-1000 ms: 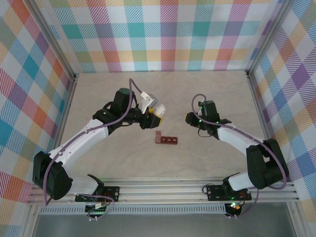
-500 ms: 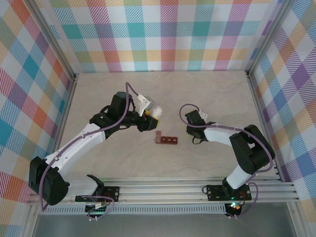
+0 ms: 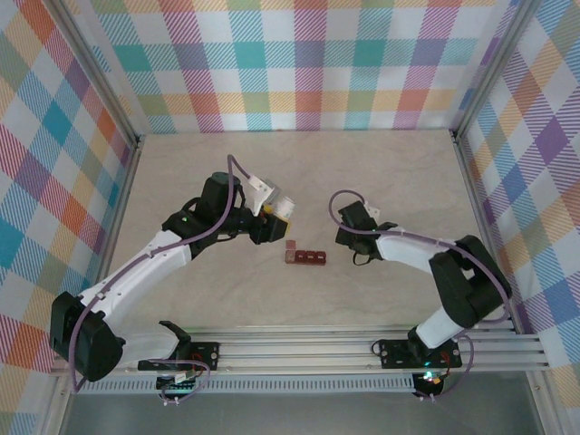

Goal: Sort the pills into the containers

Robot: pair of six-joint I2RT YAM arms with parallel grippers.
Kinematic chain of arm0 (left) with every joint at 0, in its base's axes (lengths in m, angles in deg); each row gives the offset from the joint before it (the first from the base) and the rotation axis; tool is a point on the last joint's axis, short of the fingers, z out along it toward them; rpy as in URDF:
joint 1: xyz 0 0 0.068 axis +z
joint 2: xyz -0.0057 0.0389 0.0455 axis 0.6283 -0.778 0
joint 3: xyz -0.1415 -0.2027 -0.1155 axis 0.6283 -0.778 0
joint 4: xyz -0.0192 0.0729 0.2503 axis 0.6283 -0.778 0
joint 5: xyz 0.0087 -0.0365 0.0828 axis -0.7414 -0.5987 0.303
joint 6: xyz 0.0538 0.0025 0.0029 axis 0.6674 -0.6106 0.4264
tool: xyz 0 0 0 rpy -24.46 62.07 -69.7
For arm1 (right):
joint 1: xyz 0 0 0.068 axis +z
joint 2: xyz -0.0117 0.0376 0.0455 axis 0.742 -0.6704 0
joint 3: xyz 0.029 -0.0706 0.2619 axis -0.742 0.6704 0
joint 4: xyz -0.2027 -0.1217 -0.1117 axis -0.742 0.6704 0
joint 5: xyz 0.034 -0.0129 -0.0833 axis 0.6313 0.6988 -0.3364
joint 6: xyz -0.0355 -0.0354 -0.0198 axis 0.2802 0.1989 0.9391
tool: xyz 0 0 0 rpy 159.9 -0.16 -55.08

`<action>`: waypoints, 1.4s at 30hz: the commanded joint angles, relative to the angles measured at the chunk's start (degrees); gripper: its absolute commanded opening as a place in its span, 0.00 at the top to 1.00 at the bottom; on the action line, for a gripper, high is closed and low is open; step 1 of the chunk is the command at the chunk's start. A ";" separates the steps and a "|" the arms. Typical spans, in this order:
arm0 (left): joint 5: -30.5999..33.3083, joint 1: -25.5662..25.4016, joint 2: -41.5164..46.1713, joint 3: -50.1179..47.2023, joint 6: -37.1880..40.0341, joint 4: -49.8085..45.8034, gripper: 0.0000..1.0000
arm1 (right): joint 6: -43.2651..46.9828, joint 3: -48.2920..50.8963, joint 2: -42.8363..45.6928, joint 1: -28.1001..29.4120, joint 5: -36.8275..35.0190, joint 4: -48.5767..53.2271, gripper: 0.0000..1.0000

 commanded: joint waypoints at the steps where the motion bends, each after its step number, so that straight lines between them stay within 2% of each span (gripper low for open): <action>1: 0.28 0.27 1.78 -0.70 -1.35 0.68 1.00 | 2.71 -1.81 5.01 0.23 2.61 3.07 0.32; 10: 1.36 -0.69 3.05 -4.11 -2.58 -0.55 1.00 | 8.62 -2.51 11.72 0.27 16.83 -0.28 0.29; 16: 4.01 -0.89 4.33 -8.56 -2.24 -1.48 1.00 | 11.03 -4.24 10.91 0.31 25.80 -1.76 0.29; 20: 5.05 -0.89 2.36 -8.36 -1.52 -3.89 1.00 | 13.65 -4.76 10.64 0.27 29.20 -2.38 0.29; 31: 6.26 -1.59 -1.97 -8.92 -0.30 -7.36 1.00 | 19.89 -5.13 7.32 0.36 34.25 1.11 0.30; 42: 6.16 -2.55 -6.79 -9.61 0.01 -7.64 1.00 | 24.48 -6.62 2.68 1.34 32.99 5.61 0.30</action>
